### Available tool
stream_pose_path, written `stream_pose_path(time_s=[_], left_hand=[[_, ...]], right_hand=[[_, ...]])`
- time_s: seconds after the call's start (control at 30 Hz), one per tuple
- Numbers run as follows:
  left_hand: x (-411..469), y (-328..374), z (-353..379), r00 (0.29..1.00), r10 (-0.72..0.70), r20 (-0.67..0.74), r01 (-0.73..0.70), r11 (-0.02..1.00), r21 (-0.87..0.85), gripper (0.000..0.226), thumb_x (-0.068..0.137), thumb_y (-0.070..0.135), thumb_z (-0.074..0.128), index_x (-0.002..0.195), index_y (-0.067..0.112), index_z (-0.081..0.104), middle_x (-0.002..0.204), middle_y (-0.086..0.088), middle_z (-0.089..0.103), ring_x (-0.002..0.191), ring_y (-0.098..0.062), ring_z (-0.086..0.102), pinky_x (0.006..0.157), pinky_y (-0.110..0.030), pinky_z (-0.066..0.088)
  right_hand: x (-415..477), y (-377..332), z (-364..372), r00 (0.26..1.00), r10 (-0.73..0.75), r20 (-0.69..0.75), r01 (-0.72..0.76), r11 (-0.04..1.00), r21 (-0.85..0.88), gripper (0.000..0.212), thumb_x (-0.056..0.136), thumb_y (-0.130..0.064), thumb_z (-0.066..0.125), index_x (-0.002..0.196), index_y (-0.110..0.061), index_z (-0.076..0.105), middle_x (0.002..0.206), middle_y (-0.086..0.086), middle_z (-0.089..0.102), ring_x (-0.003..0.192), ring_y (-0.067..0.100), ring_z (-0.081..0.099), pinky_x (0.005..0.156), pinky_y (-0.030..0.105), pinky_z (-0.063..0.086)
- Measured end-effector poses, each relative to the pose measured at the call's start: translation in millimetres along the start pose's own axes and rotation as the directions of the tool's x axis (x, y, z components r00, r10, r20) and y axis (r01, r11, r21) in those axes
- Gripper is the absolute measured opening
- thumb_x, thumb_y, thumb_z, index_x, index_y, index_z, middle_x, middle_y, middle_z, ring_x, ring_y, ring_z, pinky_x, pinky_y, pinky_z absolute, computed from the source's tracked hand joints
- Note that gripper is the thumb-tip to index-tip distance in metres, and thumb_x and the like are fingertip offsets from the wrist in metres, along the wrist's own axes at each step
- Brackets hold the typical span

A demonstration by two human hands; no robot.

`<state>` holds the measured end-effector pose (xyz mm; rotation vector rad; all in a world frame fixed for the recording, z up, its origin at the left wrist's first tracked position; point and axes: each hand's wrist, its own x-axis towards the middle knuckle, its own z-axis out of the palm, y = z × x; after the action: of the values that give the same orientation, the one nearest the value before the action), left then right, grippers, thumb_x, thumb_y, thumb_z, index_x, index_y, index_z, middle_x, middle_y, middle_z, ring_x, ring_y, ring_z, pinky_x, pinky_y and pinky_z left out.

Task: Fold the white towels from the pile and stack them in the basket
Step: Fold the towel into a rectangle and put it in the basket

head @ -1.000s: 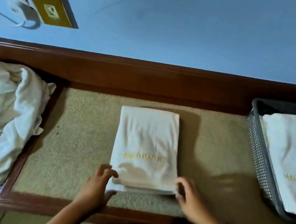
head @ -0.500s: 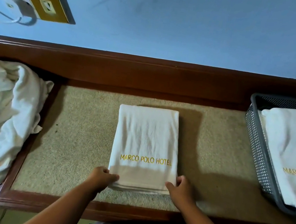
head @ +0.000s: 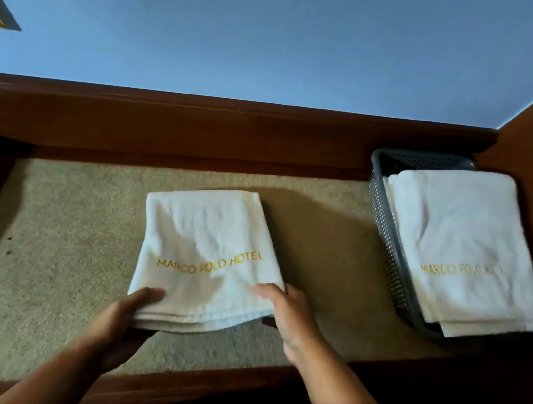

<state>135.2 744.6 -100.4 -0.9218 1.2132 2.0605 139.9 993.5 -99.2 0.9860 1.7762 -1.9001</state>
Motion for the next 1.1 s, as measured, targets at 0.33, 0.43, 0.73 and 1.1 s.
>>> stream_pose_path(time_s=[0.33, 0.43, 0.73, 1.1], left_hand=[[-84, -1, 210, 0.944, 0.190, 0.271, -0.154, 0.977, -0.149, 0.060, 0.048, 0.011, 0.082, 0.104, -0.007, 0.074, 0.109, -0.022, 0.072, 0.088, -0.030, 0.074, 0.083, -0.039, 0.061], [-98, 3, 288, 0.870, 0.320, 0.376, -0.296, 0.948, -0.121, 0.043, 0.073, 0.008, 0.055, 0.113, -0.004, 0.066, 0.107, -0.022, 0.072, 0.091, -0.030, 0.074, 0.080, -0.038, 0.062], [-96, -49, 461, 0.611, 0.371, 0.699, -0.373, 0.914, -0.160, 0.069, 0.073, -0.003, 0.053, 0.142, -0.004, 0.043, 0.129, -0.028, 0.061, 0.116, -0.038, 0.062, 0.097, -0.045, 0.055], [35, -217, 435, 0.947, -0.063, 0.316, -0.090, 0.890, 0.447, 0.071, 0.055, 0.005, 0.070, 0.125, 0.000, 0.058, 0.117, -0.024, 0.068, 0.100, -0.046, 0.067, 0.080, -0.043, 0.052]], right_hand=[[-57, -119, -176, 0.993, -0.103, 0.064, 0.055, 0.853, 0.519, 0.015, 0.090, -0.010, 0.056, 0.093, -0.007, 0.070, 0.085, 0.011, 0.075, 0.074, 0.020, 0.071, 0.064, 0.028, 0.056], [-69, -165, -235, 0.958, -0.288, 0.000, 0.236, 0.785, 0.573, 0.022, 0.076, -0.014, 0.065, 0.096, -0.005, 0.070, 0.089, 0.012, 0.073, 0.078, 0.023, 0.072, 0.073, 0.030, 0.056], [-84, -215, -393, 0.782, -0.511, -0.357, 0.595, 0.441, 0.672, 0.031, 0.093, -0.017, 0.054, 0.121, -0.007, 0.065, 0.108, 0.009, 0.073, 0.095, 0.019, 0.071, 0.089, 0.032, 0.057], [65, -10, -453, 0.823, 0.024, -0.567, 0.378, 0.723, 0.579, 0.031, 0.094, -0.023, 0.068, 0.121, -0.008, 0.065, 0.119, 0.016, 0.070, 0.105, 0.030, 0.068, 0.093, 0.050, 0.054]])
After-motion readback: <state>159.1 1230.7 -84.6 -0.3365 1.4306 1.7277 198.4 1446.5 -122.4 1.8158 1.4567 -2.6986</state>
